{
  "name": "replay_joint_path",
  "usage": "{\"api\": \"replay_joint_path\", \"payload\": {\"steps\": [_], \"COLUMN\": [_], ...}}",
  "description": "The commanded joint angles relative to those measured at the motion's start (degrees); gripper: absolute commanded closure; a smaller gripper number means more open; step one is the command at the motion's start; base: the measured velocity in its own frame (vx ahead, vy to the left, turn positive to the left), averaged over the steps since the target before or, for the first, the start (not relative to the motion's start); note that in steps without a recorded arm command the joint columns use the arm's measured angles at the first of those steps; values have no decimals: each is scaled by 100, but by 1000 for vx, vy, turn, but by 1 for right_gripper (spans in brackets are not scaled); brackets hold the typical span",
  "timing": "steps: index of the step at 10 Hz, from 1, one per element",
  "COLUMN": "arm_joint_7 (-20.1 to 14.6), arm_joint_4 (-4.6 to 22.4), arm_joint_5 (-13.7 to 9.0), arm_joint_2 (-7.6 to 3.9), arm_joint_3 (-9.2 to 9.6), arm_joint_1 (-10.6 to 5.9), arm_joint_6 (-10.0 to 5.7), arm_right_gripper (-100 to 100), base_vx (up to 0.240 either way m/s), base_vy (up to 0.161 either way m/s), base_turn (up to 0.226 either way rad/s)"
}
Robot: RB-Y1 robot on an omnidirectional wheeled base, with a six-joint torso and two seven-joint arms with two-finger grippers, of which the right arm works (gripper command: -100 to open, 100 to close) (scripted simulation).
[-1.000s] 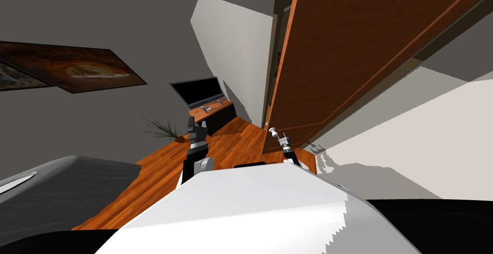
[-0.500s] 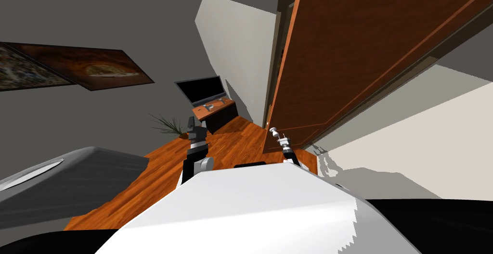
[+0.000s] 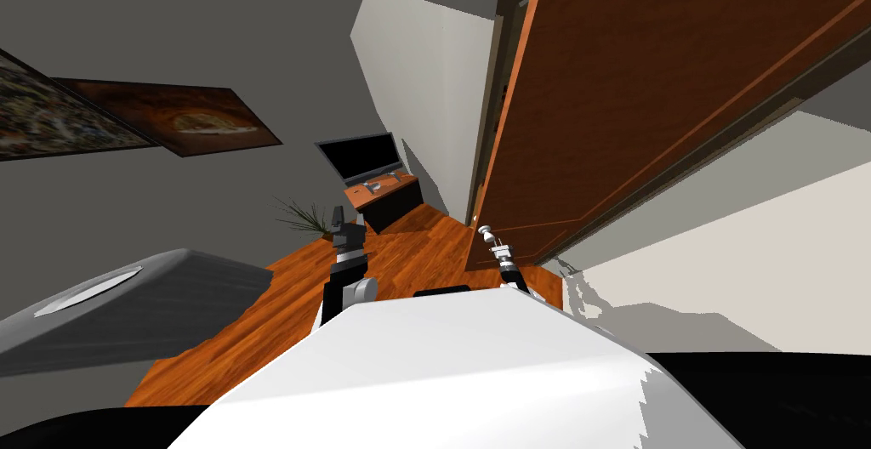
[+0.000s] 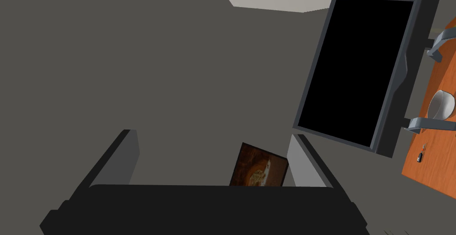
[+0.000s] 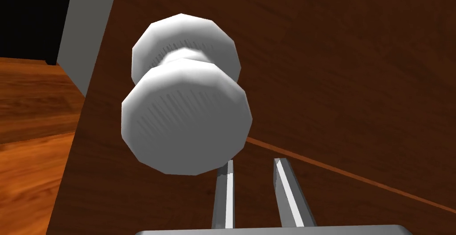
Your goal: Pull the door open
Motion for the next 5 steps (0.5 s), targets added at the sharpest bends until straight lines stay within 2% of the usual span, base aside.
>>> {"api": "replay_joint_path", "payload": {"steps": [1,4,5], "arm_joint_7": [-17,-17,-17], "arm_joint_4": [-286,-256,-322], "arm_joint_5": [16,16,16], "arm_joint_2": [87,87,87], "arm_joint_3": [88,88,88], "arm_joint_1": [70,70,70], "arm_joint_6": [107,107,107], "arm_right_gripper": [-100,-100,-100], "base_vx": [-26,-6,5], "base_vy": [-13,1,6], "base_turn": [-19,-4,-16]}}
